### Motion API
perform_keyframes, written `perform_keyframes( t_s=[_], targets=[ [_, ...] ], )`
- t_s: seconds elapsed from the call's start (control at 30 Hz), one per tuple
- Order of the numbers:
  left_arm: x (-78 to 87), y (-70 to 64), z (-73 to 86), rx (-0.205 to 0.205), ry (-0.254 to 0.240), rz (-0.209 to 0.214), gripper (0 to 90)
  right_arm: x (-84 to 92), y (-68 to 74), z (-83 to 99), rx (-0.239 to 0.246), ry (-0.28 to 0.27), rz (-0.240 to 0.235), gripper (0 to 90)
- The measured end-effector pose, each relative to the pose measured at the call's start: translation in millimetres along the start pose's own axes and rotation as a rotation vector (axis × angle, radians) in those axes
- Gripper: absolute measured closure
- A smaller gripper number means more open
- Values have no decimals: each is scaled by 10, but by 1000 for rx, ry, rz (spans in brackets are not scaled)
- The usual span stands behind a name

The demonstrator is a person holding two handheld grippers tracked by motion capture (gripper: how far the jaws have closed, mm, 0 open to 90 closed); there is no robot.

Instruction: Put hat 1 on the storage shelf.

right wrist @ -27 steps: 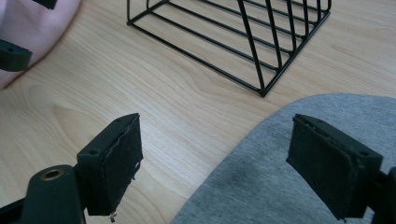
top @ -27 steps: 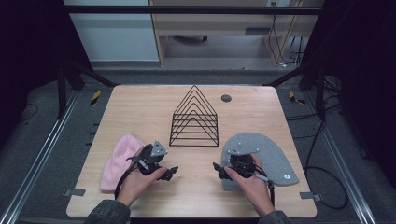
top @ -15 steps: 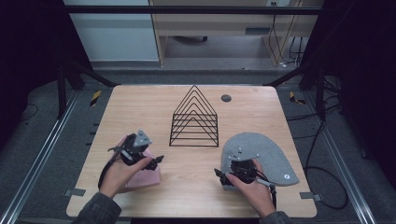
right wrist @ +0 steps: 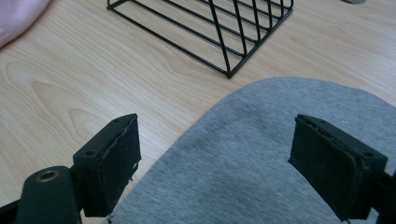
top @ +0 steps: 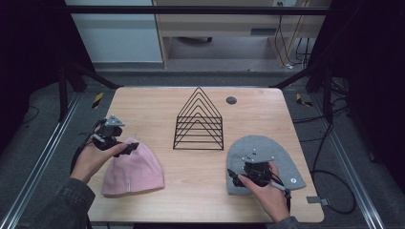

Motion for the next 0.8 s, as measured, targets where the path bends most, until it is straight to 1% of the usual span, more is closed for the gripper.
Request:
perform_keyframes(
  t_s=[0.1,0.17,0.23,0.33,0.4,0.47,0.5,0.6,0.67,0.73,0.8],
  targets=[
    [-58,119,78,20,21,-3,206,-7,-52,11,-6,7,19,163],
    [-114,185,133,33,37,5,261,-8,-81,24,-20,12,28,164],
    [-168,219,184,44,48,22,317,-4,-106,38,-21,16,38,165],
    [-245,248,252,45,65,46,353,3,-107,48,-20,22,44,168],
    [-281,269,285,56,66,49,375,0,-94,52,-14,26,48,168],
    [-294,283,305,76,58,63,391,-11,-74,57,-9,34,50,168],
    [-300,287,314,78,58,65,405,-19,-63,58,-9,36,50,168],
    [-330,295,352,74,76,72,436,-48,-38,64,4,43,47,169],
    [-357,293,381,79,90,86,439,-60,-23,66,7,47,43,169],
    [-381,294,407,79,107,89,442,-64,-12,67,10,49,39,169],
    [-404,279,420,86,110,113,453,-61,-6,66,6,50,39,169]
  ],
)
Point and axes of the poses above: each handheld gripper's, and its own axes: x roughly backward along the jaws, z roughly out of its underside, y roughly to its left, the point moved 4 cm from there along -x, roughly forward along the jaws, and after that the axes turned 5 degrees about -x, right-handed, at the moved point
